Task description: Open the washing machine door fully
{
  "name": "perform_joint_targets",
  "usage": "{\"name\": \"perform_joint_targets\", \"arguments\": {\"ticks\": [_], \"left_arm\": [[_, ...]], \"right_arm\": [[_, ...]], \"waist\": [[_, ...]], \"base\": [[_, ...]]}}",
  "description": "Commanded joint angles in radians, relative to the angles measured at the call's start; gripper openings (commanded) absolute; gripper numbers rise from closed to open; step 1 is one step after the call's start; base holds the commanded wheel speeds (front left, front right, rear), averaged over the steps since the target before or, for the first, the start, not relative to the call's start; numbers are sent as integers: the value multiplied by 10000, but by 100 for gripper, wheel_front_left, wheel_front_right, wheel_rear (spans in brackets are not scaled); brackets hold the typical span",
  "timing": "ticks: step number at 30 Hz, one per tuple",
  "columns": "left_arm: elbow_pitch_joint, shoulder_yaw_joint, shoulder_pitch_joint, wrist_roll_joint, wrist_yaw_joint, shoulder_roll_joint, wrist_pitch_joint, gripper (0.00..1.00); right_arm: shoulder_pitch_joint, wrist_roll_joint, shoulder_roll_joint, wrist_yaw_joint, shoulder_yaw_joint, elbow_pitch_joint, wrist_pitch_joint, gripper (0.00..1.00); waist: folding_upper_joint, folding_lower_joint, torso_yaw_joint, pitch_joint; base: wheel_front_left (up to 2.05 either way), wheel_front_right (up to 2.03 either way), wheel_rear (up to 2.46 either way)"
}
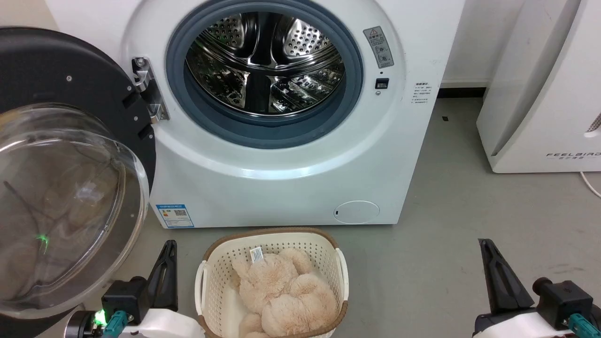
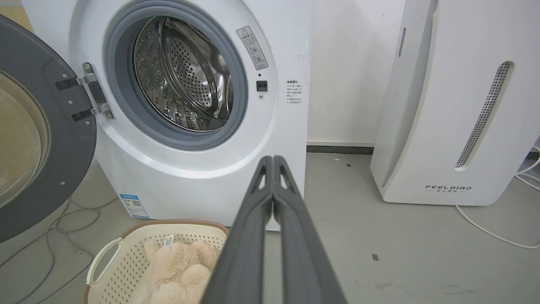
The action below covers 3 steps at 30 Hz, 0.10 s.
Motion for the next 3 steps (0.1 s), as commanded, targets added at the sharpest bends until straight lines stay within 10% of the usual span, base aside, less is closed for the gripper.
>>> {"name": "perform_joint_targets", "arguments": {"ticks": [1,3], "left_arm": [[-86,-17,-119,60,68,5,79,0],[-102,-31,-124,75,82,5,121,0]], "right_arm": [[-137,-83,13,4,32,13,67,0],[-156,-109,13,4,39,14,108,0]], "waist": [[-1,0,4,1],[-1,0,10,1]], "base": [[0,0,0],[0,0,0]]}}
